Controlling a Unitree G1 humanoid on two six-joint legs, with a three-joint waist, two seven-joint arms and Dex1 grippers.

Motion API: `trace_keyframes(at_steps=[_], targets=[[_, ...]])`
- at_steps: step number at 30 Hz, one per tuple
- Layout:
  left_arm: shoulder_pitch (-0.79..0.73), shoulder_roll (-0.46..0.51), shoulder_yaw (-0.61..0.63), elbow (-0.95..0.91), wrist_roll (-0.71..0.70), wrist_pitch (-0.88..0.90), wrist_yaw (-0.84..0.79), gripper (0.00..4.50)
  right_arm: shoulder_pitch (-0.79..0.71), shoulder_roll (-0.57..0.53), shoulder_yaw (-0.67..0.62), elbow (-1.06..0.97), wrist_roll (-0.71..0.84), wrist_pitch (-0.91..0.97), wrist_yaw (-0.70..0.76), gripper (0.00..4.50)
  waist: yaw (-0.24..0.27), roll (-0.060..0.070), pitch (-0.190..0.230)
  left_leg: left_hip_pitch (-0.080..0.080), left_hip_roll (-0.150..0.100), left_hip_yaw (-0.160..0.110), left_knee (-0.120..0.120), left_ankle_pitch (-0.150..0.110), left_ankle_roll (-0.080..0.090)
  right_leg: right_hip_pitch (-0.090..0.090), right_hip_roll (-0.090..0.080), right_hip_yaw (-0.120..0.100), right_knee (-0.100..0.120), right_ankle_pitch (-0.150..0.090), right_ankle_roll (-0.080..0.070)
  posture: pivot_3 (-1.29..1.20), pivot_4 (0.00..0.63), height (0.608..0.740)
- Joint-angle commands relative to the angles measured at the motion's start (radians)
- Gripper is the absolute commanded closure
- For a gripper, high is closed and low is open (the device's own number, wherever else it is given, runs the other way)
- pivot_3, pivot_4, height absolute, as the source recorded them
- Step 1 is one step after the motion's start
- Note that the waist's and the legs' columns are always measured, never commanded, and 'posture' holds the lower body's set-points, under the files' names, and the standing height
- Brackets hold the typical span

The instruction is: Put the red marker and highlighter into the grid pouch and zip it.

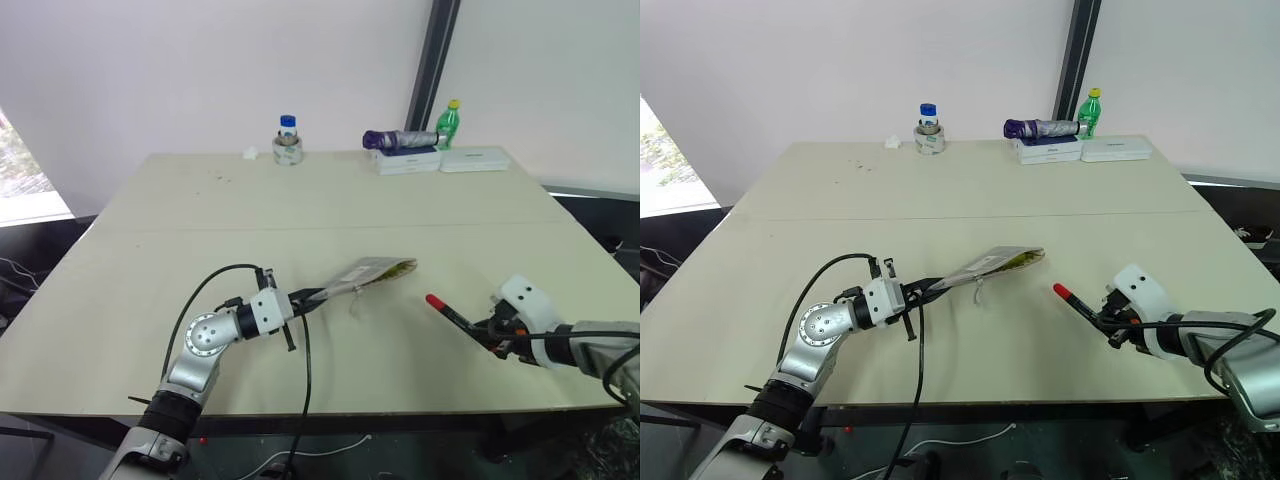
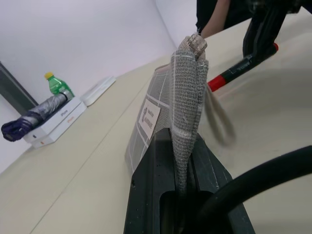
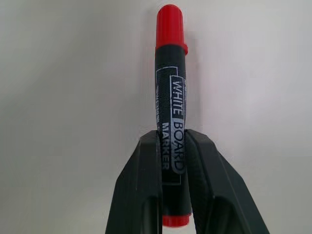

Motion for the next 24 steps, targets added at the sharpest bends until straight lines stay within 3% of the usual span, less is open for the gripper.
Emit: trace_keyframes(at_steps=[1,9,24], targets=[[-0.013,-0.002,-0.004,-0.021,-0.009,-0.013,-0.006,4.5,-0.016,-0.065,-0.08,-0.094,0.03,-0.045,0.072,4.3,0.001,0.0,0.0,0.0,0.0,0.0,0.0,0.0,0.0,0.0,0.0,0.0,0.0,0.0,0.0,0.0,0.15,0.736],[-0.008,-0.002,-0.012,-0.028,-0.017,-0.013,-0.031,4.5,-0.085,-0.109,-0.048,-0.113,0.012,-0.095,0.1,4.3,0.002,0.0,0.0,0.0,0.0,0.0,0.001,0.0,0.0,0.001,0.0,-0.001,0.0,0.0,0.0,0.0,0.15,0.736],[0.014,0.013,-0.034,-0.091,-0.039,0.008,-0.078,4.5,-0.201,-0.113,0.129,-0.059,-0.1,-0.218,0.141,4.3,0.0,0.0,0.0,0.0,0.0,-0.001,0.001,0.0,0.0,0.001,0.0,-0.001,-0.001,0.0,0.0,0.0,0.15,0.736]])
